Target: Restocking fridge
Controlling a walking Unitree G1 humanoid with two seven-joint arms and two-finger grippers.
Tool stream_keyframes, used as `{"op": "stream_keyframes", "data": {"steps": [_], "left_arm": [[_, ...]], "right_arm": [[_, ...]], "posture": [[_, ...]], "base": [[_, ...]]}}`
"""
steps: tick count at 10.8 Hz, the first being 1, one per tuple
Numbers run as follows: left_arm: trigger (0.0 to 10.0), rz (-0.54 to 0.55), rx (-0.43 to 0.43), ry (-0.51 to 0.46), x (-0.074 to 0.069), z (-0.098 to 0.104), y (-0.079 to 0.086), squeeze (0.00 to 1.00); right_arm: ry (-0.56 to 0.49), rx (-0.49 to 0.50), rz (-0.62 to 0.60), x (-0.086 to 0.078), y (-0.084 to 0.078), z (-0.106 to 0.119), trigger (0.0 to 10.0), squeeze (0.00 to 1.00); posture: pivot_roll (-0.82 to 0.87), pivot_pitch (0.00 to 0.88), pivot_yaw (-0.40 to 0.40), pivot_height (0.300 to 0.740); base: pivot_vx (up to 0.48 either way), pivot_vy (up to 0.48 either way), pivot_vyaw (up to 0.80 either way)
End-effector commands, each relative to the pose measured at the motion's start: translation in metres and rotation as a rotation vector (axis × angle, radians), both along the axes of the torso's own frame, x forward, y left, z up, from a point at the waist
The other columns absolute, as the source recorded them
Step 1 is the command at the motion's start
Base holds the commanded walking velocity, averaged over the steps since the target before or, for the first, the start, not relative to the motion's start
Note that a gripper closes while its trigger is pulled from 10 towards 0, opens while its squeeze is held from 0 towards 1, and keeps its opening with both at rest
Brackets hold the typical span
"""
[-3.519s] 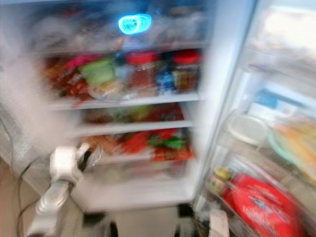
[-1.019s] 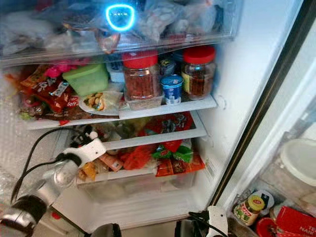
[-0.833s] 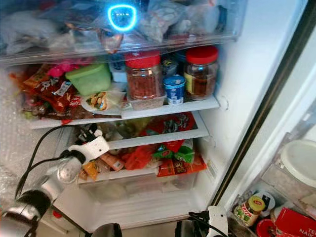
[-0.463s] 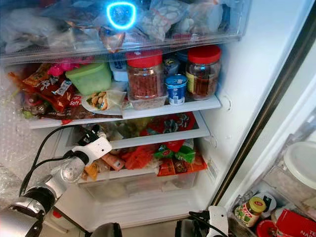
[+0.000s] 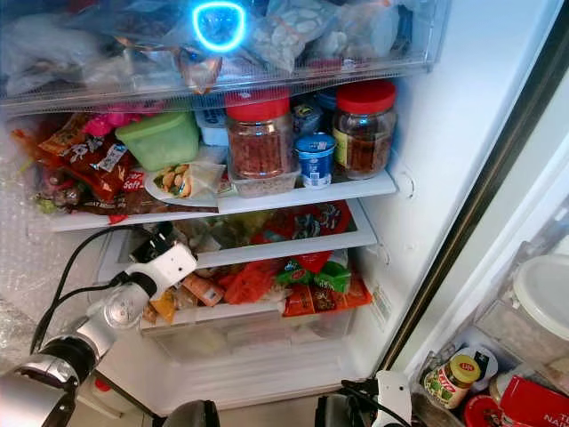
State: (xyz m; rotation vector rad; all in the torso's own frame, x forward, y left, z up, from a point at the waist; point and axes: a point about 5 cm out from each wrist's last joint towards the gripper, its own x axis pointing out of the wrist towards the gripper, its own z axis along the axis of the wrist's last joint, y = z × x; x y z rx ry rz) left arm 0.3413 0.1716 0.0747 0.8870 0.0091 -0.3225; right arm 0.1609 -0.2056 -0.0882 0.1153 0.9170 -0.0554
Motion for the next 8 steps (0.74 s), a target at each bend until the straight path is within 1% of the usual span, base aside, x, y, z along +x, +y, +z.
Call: {"op": "stream_keyframes", "data": {"steps": [1, 2, 3, 4, 5, 6, 7, 8], "left_arm": [[10.0, 0.019, -0.089, 0.002, 0.005, 0.008, 0.001, 1.0], [10.0, 0.017, -0.197, 0.037, 0.007, 0.01, -0.004, 1.0], [10.0, -0.001, -0.229, 0.035, 0.008, 0.013, -0.009, 1.0], [10.0, -0.018, -0.242, 0.034, 0.009, 0.014, -0.012, 1.0], [10.0, -0.078, -0.272, 0.055, 0.008, 0.016, -0.021, 1.0], [10.0, -0.111, -0.288, 0.056, 0.006, 0.016, -0.025, 1.0], [10.0, -0.155, -0.313, 0.028, 0.001, 0.017, -0.03, 0.0], [10.0, -0.172, -0.346, -0.01, -0.005, 0.018, -0.031, 0.0]], "right_arm": [[0.138, 0.038, -0.013, -0.032, 0.011, -0.015, 10.0, 0.0], [0.138, 0.039, -0.011, -0.032, 0.011, -0.015, 10.0, 0.0], [0.138, 0.039, -0.013, -0.032, 0.011, -0.015, 10.0, 0.0], [0.138, 0.04, -0.014, -0.031, 0.011, -0.015, 10.0, 0.0], [0.138, 0.039, -0.014, -0.031, 0.011, -0.015, 10.0, 0.0], [0.138, 0.038, -0.013, -0.031, 0.011, -0.015, 10.0, 0.0], [0.137, 0.037, -0.013, -0.031, 0.011, -0.015, 10.0, 0.0], [0.136, 0.037, -0.016, -0.031, 0.011, -0.015, 10.0, 0.0]], "posture": [[-0.13, 0.0, 0.068, 0.616], [-0.13, 0.0, 0.068, 0.616], [-0.13, 0.0, 0.069, 0.616], [-0.13, 0.0, 0.069, 0.616], [-0.13, 0.0, 0.068, 0.616], [-0.13, 0.0, 0.068, 0.616], [-0.13, 0.0, 0.07, 0.616], [-0.13, 0.0, 0.073, 0.616]], "base": [[0.0, 0.0, 0.0], [0.0, 0.0, 0.0], [0.0, 0.0, 0.0], [0.0, 0.0, 0.0], [0.0, 0.0, 0.0], [0.0, 0.0, 0.0], [0.0, 0.0, 0.0], [0.0, 0.0, 0.0]]}}
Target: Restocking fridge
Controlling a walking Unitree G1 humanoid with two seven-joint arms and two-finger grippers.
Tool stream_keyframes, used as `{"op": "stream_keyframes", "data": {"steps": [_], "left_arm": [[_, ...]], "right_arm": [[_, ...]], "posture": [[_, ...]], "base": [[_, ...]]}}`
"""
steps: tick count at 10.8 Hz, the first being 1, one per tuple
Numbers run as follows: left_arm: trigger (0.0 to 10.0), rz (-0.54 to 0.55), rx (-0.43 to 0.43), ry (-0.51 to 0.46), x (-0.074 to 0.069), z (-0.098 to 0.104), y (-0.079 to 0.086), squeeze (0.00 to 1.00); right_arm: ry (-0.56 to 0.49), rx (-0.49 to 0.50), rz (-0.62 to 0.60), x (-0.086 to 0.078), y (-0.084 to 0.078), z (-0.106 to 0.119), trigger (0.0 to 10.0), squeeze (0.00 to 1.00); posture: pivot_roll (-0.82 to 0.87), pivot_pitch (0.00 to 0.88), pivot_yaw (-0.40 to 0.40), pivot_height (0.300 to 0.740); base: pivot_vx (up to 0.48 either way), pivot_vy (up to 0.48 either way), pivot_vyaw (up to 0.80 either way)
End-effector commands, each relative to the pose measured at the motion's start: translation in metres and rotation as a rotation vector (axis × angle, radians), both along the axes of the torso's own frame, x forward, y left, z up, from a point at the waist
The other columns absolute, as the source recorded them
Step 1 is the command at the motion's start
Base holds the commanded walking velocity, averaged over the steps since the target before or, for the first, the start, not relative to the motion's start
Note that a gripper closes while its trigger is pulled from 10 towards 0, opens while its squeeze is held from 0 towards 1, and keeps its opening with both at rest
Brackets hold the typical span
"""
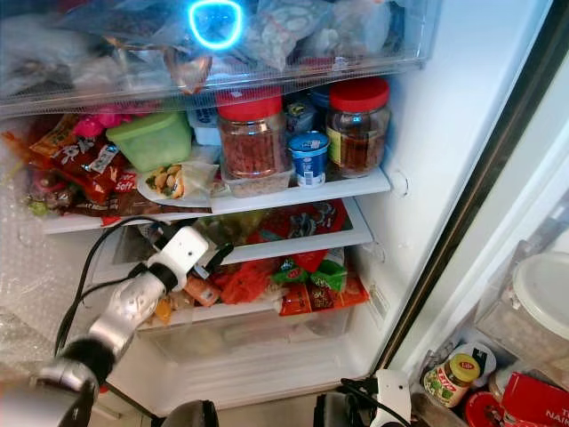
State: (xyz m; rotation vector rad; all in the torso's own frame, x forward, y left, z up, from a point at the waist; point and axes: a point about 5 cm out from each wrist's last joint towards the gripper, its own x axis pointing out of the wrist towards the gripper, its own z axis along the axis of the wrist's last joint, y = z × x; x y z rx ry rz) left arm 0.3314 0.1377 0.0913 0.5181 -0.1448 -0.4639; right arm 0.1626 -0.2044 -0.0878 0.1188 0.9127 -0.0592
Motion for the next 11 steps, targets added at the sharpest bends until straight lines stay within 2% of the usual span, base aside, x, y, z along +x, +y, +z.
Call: {"op": "stream_keyframes", "data": {"steps": [1, 2, 3, 4, 5, 7, 9, 11], "left_arm": [[10.0, 0.003, -0.05, -0.013, -0.004, 0.002, 0.002, 0.0], [10.0, 0.013, -0.126, 0.012, -0.016, -0.003, 0.001, 0.0], [10.0, 0.024, -0.148, 0.031, -0.025, -0.01, 0.003, 0.0], [10.0, 0.149, -0.197, 0.06, -0.044, -0.023, 0.024, 0.0], [10.0, 0.214, -0.235, 0.065, -0.053, -0.026, 0.033, 0.0], [10.0, 0.399, -0.399, 0.119, -0.071, -0.034, 0.054, 0.0], [10.0, 0.513, -0.495, 0.161, -0.076, -0.041, 0.066, 0.0], [10.0, 0.567, -0.508, 0.187, -0.078, -0.045, 0.075, 0.0]], "right_arm": [[0.14, 0.035, -0.011, -0.033, 0.01, -0.015, 10.0, 0.0], [0.141, 0.035, -0.009, -0.033, 0.01, -0.015, 10.0, 0.0], [0.143, 0.032, -0.003, -0.033, 0.01, -0.015, 10.0, 0.0], [0.142, 0.028, 0.004, -0.033, 0.01, -0.015, 10.0, 0.0], [0.143, 0.024, 0.007, -0.033, 0.009, -0.015, 10.0, 0.0], [0.148, 0.013, 0.014, -0.034, 0.006, -0.015, 10.0, 0.0], [0.15, 0.01, 0.026, -0.034, 0.006, -0.015, 10.0, 0.0], [0.15, 0.002, 0.031, -0.034, 0.004, -0.015, 10.0, 0.0]], "posture": [[-0.13, 0.0, 0.075, 0.616], [-0.13, 0.0, 0.079, 0.616], [-0.13, 0.0, 0.082, 0.616], [-0.13, 0.0, 0.079, 0.616], [-0.12, 0.0, 0.079, 0.616], [-0.11, 0.0, 0.069, 0.616], [-0.11, 0.0, 0.063, 0.616], [-0.11, 0.0, 0.041, 0.616]], "base": [[0.0, 0.0, 0.0], [0.0, 0.0, 0.0], [0.0, 0.0, 0.0], [0.0, 0.0, 0.0], [0.0, 0.0, 0.0], [0.0, 0.0, 0.0], [-0.142, 0.0, 0.0], [-0.371, 0.0, 0.0]]}}
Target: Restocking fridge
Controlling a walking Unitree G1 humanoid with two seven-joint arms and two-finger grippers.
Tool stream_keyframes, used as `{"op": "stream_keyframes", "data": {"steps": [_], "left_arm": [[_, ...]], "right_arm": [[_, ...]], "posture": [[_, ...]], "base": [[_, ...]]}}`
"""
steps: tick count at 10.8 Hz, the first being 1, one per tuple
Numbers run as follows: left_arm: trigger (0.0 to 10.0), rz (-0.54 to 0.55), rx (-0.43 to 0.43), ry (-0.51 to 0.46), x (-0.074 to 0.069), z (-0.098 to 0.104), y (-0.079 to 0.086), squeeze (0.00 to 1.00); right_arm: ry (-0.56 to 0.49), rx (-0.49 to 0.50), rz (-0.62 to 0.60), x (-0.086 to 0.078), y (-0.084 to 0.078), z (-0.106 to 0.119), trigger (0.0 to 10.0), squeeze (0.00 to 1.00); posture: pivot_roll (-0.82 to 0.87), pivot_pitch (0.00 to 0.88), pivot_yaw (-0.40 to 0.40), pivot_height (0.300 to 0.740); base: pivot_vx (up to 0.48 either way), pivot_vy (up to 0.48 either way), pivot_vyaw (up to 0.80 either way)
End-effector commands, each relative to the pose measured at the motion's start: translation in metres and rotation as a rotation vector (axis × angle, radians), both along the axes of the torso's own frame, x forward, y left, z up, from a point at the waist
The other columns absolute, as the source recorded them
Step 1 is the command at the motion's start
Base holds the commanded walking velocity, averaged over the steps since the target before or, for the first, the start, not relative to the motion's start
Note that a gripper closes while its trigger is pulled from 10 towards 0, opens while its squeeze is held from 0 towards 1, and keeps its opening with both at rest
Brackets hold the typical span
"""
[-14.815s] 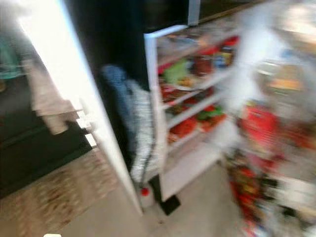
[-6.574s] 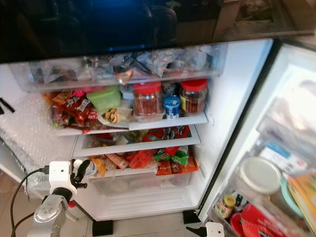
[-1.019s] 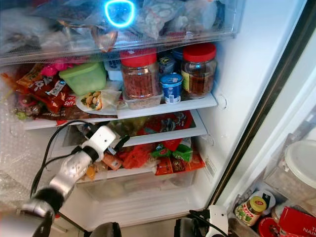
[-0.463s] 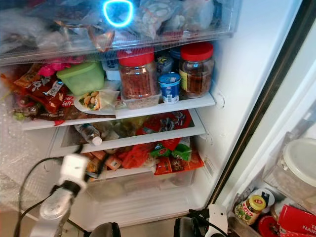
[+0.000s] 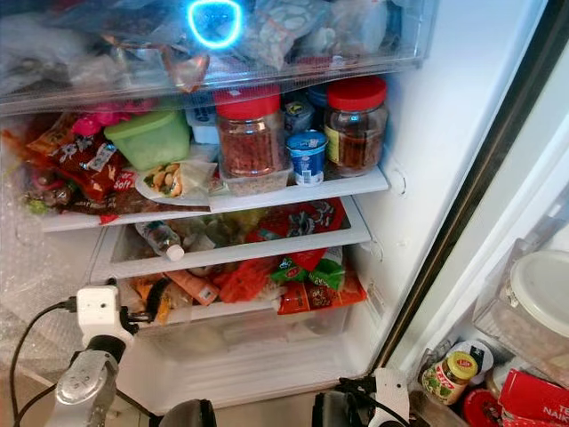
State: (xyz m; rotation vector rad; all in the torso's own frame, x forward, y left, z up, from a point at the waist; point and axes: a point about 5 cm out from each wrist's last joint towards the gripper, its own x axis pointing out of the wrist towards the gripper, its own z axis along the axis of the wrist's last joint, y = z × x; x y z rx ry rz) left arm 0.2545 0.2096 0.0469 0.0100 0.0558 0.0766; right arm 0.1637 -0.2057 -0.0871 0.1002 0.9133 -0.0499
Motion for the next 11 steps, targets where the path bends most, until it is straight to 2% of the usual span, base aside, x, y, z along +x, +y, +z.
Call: {"op": "stream_keyframes", "data": {"steps": [1, 4, 8, 10, 11], "left_arm": [[10.0, 0.027, 0.0, 0.028, -0.004, -0.005, 0.005, 0.0], [10.0, 0.053, -0.024, 0.07, -0.013, -0.015, 0.005, 0.0], [10.0, 0.07, -0.027, 0.103, -0.017, -0.021, 0.008, 0.0], [10.0, 0.132, -0.046, 0.254, -0.024, -0.048, 0.025, 0.0], [10.0, 0.141, -0.048, 0.413, -0.034, -0.071, 0.032, 0.0]], "right_arm": [[0.15, 0.008, 0.021, -0.035, 0.004, -0.015, 10.0, 0.0], [0.152, -0.009, 0.025, -0.036, -0.002, -0.015, 10.0, 0.0], [0.151, -0.002, 0.032, -0.034, 0.001, -0.015, 10.0, 0.0], [0.15, 0.004, 0.027, -0.034, 0.002, -0.015, 10.0, 0.0], [0.15, 0.007, 0.024, -0.034, 0.002, -0.015, 10.0, 0.0]], "posture": [[-0.11, 0.0, 0.022, 0.616], [-0.1, 0.0, 0.001, 0.616], [-0.1, 0.0, 0.004, 0.616], [-0.1, 0.0, 0.009, 0.616], [-0.1, 0.0, 0.013, 0.616]], "base": [[-0.382, 0.0, 0.0], [-0.382, 0.0, 0.0], [-0.372, 0.0, 0.0], [0.0, 0.0, 0.0], [0.0, 0.0, 0.0]]}}
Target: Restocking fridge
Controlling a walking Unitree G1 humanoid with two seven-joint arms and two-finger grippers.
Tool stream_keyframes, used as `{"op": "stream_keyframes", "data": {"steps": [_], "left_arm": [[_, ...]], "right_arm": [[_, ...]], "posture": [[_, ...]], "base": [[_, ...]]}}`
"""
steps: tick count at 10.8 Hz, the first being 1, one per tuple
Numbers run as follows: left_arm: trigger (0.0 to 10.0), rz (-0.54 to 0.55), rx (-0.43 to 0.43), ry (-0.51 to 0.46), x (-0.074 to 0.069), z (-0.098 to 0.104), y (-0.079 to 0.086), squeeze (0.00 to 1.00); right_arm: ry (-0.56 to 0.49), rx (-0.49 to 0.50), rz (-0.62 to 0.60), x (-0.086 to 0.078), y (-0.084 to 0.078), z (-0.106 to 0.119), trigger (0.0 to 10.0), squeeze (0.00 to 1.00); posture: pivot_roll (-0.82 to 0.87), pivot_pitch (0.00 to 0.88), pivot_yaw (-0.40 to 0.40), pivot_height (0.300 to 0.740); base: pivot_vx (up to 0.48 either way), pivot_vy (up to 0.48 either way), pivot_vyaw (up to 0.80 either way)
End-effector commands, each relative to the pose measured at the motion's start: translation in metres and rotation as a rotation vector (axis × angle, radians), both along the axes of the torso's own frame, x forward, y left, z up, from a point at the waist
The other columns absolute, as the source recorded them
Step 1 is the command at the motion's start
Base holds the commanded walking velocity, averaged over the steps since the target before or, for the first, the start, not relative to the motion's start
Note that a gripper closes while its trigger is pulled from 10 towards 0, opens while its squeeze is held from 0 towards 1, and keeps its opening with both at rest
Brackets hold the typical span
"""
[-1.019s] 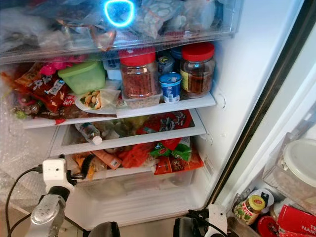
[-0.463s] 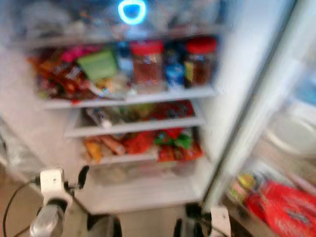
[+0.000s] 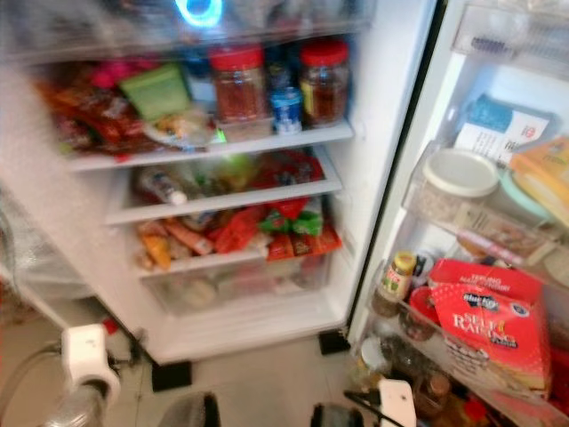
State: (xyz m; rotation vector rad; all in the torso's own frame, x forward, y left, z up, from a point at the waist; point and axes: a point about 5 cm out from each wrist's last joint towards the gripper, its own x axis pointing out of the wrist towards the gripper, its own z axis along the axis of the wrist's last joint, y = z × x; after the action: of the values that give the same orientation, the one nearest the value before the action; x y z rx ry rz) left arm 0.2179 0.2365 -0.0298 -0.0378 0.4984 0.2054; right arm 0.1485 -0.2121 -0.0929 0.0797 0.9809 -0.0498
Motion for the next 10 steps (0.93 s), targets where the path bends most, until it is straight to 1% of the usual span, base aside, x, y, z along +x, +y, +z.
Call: {"op": "stream_keyframes", "data": {"steps": [1, 2, 3, 4, 5, 8, 10], "left_arm": [[10.0, 0.014, -0.001, 0.062, -0.006, -0.007, 0.008, 0.0], [10.0, 0.027, 0.009, 0.163, -0.022, -0.022, 0.01, 0.0], [10.0, 0.064, -0.003, 0.246, -0.036, -0.034, 0.009, 0.0], [10.0, 0.067, -0.01, 0.292, -0.043, -0.04, 0.007, 0.0], [10.0, 0.064, -0.011, 0.323, -0.047, -0.044, 0.006, 0.0], [10.0, 0.054, -0.013, 0.346, -0.049, -0.046, 0.005, 0.0], [10.0, 0.031, 0.005, 0.374, -0.052, -0.048, 0.007, 0.0]], "right_arm": [[0.082, 0.024, 0.007, -0.019, 0.009, -0.009, 10.0, 0.0], [0.081, 0.026, 0.005, -0.019, 0.009, -0.009, 10.0, 0.0], [0.082, 0.028, 0.002, -0.02, 0.009, -0.009, 10.0, 0.0], [0.083, 0.03, 0.002, -0.02, 0.01, -0.01, 10.0, 0.0], [0.083, 0.031, 0.0, -0.021, 0.01, -0.01, 10.0, 0.0], [0.085, 0.038, -0.009, -0.022, 0.011, -0.01, 10.0, 0.0], [0.086, 0.038, -0.012, -0.023, 0.012, -0.011, 10.0, 0.0]], "posture": [[-0.1, 0.0, 0.016, 0.616], [-0.1, 0.0, 0.02, 0.616], [-0.1, 0.0, 0.019, 0.616], [-0.1, 0.0, 0.019, 0.616], [-0.1, 0.0, 0.026, 0.616], [-0.11, 0.0, 0.041, 0.616], [-0.11, 0.0, 0.049, 0.616]], "base": [[0.0, 0.48, 0.0], [0.0, 0.48, 0.0], [0.0, 0.48, 0.0], [0.0, 0.48, 0.0], [0.0, 0.48, 0.0], [0.0, 0.48, 0.0], [0.0, 0.0, 0.0]]}}
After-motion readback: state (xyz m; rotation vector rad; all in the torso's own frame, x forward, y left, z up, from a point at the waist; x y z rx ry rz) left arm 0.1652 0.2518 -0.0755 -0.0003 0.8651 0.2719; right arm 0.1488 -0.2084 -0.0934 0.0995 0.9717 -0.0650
